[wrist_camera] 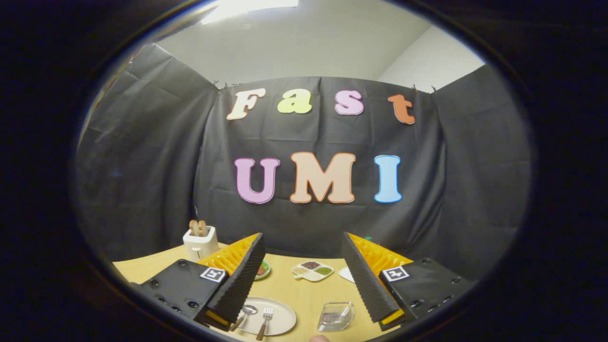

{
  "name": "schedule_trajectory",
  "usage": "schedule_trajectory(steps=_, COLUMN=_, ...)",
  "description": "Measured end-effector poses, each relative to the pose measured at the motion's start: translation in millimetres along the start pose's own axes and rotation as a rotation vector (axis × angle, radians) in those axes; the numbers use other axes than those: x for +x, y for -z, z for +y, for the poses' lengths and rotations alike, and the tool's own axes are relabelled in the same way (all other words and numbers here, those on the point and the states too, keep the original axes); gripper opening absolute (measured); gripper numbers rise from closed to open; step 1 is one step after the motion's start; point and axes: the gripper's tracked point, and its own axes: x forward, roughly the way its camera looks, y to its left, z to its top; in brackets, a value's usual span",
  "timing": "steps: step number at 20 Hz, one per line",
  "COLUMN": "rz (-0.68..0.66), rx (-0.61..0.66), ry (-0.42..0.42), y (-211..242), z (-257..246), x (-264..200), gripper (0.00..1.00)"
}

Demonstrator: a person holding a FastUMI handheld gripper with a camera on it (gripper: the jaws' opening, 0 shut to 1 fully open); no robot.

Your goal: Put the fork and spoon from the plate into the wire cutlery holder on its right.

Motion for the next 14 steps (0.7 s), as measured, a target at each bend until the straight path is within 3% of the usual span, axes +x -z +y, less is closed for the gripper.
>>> schedule_trajectory(steps=8, rz=0.097, rx=0.006, ry=-0.046, y=27, z=20, x=7, gripper=1.0)
schedule_trajectory(steps=14, rz=0.306, rx=-0.015, ry=-0.103, y=86, z=46, x=26, gripper=1.0)
